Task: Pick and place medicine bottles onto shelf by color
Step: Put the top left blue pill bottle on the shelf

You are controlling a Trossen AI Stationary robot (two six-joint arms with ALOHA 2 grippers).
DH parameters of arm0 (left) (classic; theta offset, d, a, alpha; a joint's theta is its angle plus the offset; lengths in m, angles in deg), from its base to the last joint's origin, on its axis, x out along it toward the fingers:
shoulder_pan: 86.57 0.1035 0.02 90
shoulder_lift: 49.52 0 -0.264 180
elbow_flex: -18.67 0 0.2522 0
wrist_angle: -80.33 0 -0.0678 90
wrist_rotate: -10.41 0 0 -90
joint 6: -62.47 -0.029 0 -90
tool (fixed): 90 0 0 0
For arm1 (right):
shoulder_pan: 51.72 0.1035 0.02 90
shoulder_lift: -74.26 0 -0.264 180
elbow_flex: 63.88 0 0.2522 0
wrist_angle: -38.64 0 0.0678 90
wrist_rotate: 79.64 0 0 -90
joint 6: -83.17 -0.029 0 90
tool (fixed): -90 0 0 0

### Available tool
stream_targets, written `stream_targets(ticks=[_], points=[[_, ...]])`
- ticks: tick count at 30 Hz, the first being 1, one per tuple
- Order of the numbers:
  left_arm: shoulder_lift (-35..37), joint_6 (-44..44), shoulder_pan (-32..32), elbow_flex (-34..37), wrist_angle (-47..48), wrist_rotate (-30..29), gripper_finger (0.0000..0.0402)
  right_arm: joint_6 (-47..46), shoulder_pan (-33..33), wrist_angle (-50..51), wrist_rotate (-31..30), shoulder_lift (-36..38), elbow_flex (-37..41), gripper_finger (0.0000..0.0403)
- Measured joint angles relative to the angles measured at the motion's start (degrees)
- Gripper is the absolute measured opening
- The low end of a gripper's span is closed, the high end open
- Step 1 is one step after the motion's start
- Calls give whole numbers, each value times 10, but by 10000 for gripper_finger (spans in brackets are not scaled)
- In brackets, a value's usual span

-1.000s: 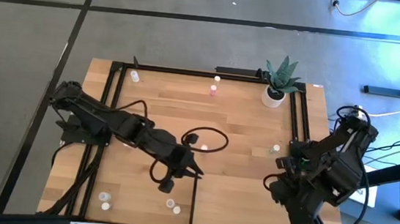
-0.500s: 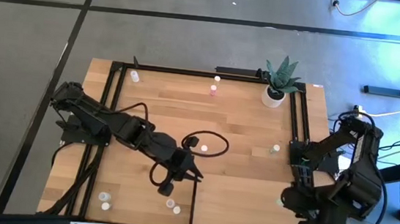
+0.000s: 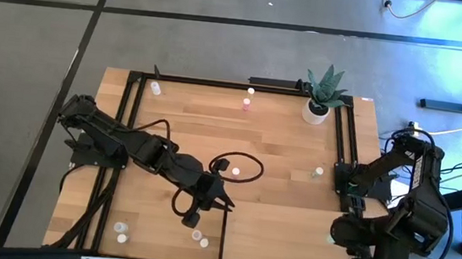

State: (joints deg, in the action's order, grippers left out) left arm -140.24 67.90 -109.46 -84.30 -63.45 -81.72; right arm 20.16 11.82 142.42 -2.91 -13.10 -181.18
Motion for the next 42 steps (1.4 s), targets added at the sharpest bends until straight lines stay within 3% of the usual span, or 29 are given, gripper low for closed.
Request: stream_targets(ticks=[15,26,29,42], points=[[0,0,0,0,-3,-2,47,-77,24,-15,73,-70,0,129],[0,-3,0,0,-14,14,47,-87,31,-54,80,-112,0,129],[0,-25,0,0,-25,37,47,-87,31,-54,80,-113,0,129],[0,-30,0,0,-29,37,47,-73,31,-55,69,-114,0,129]])
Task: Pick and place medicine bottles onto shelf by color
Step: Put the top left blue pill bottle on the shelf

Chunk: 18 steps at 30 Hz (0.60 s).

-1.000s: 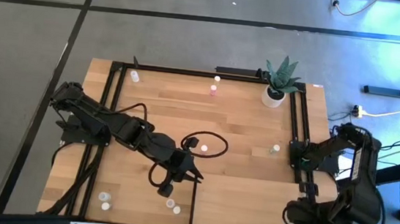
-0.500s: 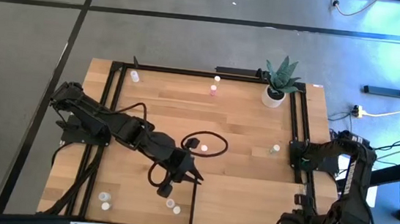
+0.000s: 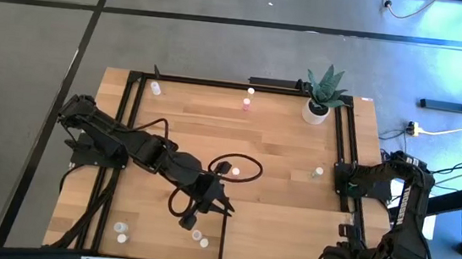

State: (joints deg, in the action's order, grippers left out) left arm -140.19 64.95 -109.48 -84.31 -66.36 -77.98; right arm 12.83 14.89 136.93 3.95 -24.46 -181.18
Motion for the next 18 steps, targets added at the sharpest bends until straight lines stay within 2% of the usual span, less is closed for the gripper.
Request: stream_targets(ticks=[18], points=[[0,-1,0,0,2,-10,47,5,0,-1,-11,-27,0,129]])
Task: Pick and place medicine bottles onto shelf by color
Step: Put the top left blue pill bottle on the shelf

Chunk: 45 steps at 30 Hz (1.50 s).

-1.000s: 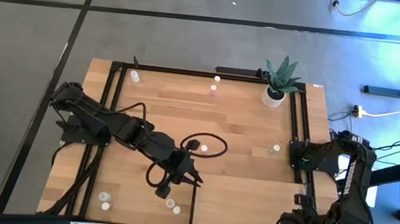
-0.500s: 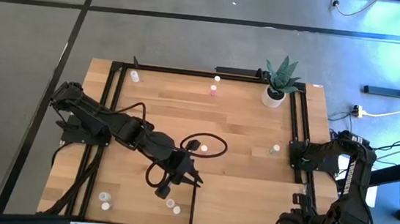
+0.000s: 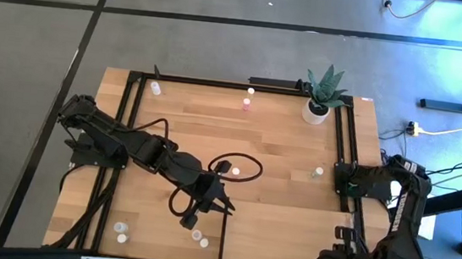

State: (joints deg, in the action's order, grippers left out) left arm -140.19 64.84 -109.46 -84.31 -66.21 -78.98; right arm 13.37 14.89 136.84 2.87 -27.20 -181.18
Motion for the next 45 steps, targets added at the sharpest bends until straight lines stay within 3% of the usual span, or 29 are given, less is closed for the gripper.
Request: stream_targets(ticks=[7,45], points=[[0,0,0,0,0,0,47,0,0,1,26,-16,0,129],[0,1,0,0,0,0,47,27,0,15,25,-16,0,142]])
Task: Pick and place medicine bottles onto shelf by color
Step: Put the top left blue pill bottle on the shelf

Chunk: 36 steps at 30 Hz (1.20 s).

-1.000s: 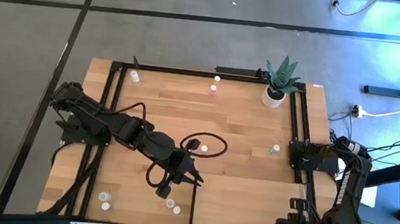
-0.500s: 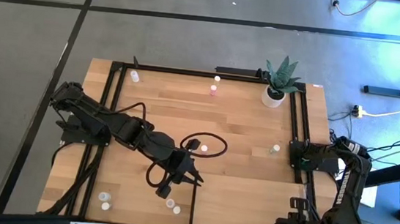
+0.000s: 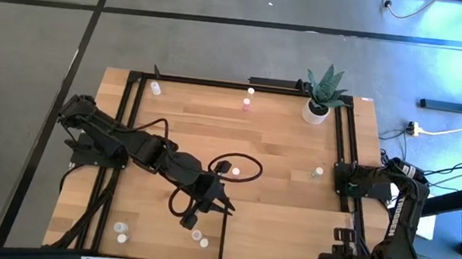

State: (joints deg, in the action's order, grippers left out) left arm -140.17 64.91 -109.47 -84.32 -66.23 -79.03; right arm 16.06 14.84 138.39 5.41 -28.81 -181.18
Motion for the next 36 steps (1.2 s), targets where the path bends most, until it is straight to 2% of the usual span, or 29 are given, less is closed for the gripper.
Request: stream_targets(ticks=[11,18,29,36], points=[[0,5,0,0,0,0,47,0,0,1,6,0,0,141],[0,5,0,0,0,0,47,0,0,1,5,0,0,126],[0,5,0,0,0,0,47,-1,0,1,5,0,0,169],[0,5,0,0,0,0,47,7,0,1,5,0,0,176]])
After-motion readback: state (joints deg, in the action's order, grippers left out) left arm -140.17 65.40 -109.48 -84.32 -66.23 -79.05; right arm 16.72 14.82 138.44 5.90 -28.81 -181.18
